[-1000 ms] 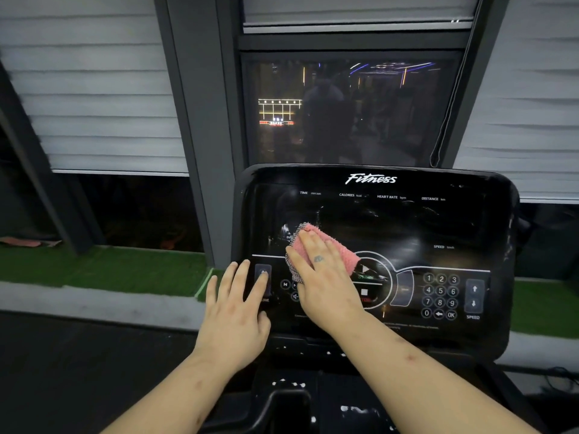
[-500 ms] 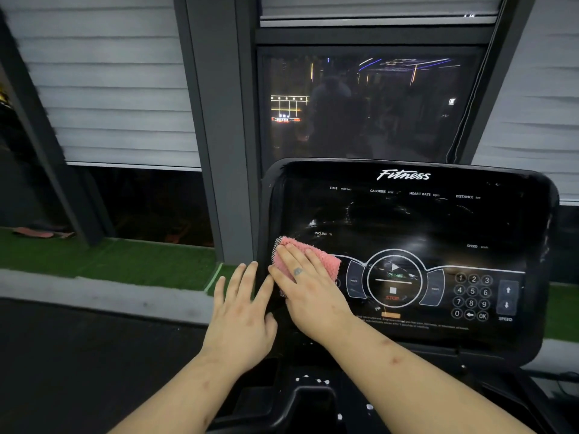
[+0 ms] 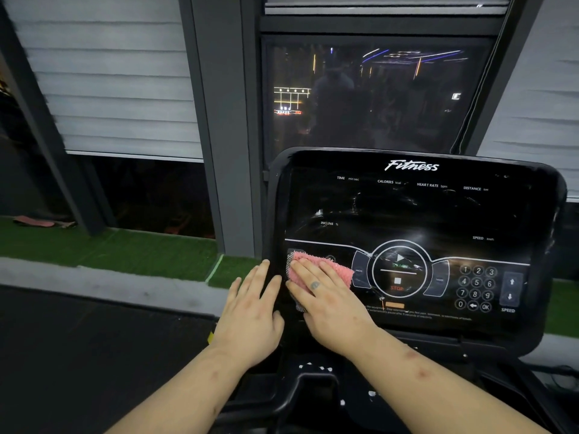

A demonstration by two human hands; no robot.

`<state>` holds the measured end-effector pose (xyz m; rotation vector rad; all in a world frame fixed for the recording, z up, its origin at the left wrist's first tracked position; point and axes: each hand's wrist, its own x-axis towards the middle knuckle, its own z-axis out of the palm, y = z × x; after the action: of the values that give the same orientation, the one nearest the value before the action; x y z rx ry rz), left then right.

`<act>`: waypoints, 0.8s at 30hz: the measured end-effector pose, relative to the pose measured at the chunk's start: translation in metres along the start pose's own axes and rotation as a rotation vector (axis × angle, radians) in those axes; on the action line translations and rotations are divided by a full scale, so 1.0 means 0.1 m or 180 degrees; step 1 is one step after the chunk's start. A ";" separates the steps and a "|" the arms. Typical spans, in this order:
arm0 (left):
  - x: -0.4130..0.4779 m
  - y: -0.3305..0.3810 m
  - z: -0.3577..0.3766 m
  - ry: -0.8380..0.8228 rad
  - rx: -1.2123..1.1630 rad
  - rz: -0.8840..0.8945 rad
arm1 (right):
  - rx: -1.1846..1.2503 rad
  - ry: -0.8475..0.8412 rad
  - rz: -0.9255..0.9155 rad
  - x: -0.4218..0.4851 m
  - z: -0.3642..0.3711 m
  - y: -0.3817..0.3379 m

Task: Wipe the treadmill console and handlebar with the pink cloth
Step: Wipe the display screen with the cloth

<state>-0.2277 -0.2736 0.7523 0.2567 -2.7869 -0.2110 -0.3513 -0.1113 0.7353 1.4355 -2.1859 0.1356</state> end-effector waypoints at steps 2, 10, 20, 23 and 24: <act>-0.01 0.01 0.01 -0.0005 -0.0038 -0.0016 | -0.0012 -0.0088 -0.0007 -0.09 -0.03 0.05; -0.02 0.06 0.06 -0.0081 -0.0002 -0.0129 | -0.0103 -0.0133 0.0057 -0.51 -0.13 0.37; -0.01 0.26 0.09 -0.0098 0.0143 -0.0415 | -0.0171 -0.0003 0.0280 -1.01 -0.30 0.82; -0.02 0.27 0.09 -0.0091 0.0178 -0.0442 | -0.0150 0.0035 0.0364 -1.15 -0.37 0.96; -0.02 0.28 0.09 -0.0109 0.0195 -0.0453 | -0.0143 0.0050 0.0386 -1.20 -0.39 1.00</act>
<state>-0.2328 -0.2451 0.7483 0.4715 -2.8138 -0.1656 -0.3884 0.0455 0.7322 1.2739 -2.2489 0.1388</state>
